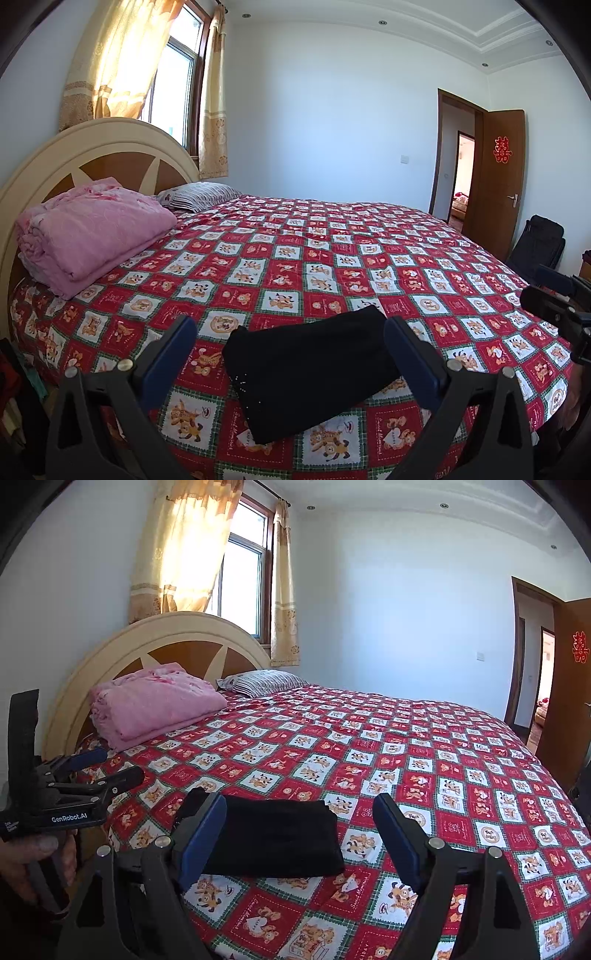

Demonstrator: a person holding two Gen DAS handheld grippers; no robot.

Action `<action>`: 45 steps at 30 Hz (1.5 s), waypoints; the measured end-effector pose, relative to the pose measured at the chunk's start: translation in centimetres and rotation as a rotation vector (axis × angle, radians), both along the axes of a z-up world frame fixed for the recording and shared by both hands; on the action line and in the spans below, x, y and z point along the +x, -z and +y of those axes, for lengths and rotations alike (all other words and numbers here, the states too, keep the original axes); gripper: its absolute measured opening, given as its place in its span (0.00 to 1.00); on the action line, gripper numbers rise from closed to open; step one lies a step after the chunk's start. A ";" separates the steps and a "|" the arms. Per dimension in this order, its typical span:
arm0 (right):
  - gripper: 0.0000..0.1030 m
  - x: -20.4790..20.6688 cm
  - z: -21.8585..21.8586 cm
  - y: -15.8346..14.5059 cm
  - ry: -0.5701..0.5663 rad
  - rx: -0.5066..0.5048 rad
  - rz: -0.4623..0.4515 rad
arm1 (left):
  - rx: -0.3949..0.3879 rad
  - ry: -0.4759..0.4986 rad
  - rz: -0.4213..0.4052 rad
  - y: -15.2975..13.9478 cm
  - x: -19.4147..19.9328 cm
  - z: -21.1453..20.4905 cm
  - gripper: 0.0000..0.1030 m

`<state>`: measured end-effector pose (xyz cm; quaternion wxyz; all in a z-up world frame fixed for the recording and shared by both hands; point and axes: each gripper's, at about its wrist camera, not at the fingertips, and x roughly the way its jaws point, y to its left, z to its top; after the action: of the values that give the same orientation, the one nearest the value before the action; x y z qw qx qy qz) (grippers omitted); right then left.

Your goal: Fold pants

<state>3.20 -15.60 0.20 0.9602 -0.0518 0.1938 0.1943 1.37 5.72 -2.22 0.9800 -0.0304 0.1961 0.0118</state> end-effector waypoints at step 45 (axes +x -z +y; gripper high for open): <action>0.80 0.1 0.5 0.4 -0.002 -0.007 -0.002 | 0.066 -0.043 0.016 0.9 0.5 -0.5 1.00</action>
<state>3.30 -15.10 -0.20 0.9600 -0.0556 0.1937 0.1945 1.84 5.22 -3.16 0.9784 -0.0019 0.2028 0.0395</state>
